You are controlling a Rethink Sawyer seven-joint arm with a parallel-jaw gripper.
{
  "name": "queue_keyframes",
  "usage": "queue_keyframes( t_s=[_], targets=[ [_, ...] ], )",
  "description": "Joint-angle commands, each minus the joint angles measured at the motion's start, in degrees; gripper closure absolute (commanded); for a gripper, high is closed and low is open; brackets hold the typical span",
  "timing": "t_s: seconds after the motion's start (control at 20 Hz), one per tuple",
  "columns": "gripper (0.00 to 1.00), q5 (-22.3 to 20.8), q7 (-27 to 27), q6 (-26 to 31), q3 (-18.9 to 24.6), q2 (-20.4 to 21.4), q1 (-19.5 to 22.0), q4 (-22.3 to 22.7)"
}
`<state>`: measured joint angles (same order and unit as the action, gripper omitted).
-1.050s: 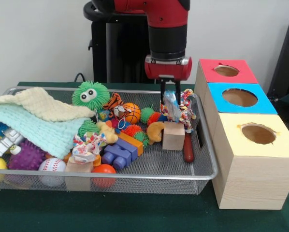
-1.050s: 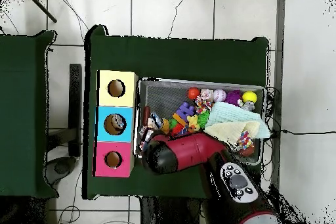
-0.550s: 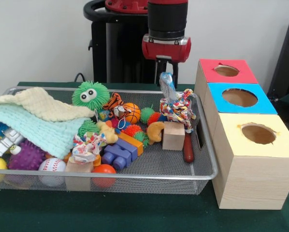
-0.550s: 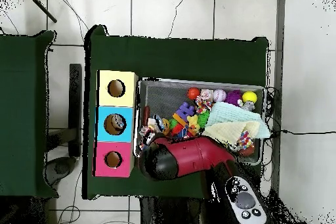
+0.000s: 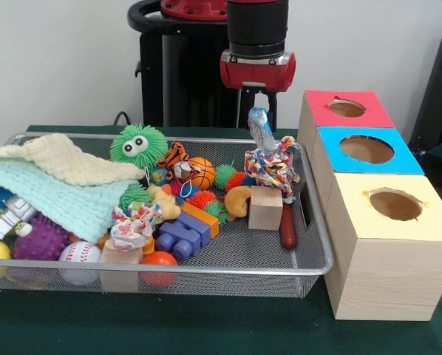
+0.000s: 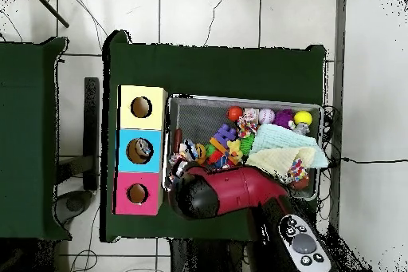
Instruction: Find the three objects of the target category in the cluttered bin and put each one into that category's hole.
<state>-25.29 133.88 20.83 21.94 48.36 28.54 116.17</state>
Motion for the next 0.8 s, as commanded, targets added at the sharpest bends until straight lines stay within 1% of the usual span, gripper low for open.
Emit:
queue_keyframes(
  t_s=[0.05,0.35,0.55,0.65,0.8],
  targets=[
    [1.00,1.7,-5.5,6.9,5.6,-1.8,2.0,2.4],
    [1.00,1.6,-5.8,7.4,7.0,-2.8,3.0,2.3],
    [1.00,2.5,-5.5,7.6,8.4,-3.0,3.8,3.3],
    [1.00,3.0,-5.5,7.9,9.2,-2.8,4.4,3.8],
    [1.00,2.6,-5.6,7.8,9.5,-1.9,5.1,4.1]
  ],
)
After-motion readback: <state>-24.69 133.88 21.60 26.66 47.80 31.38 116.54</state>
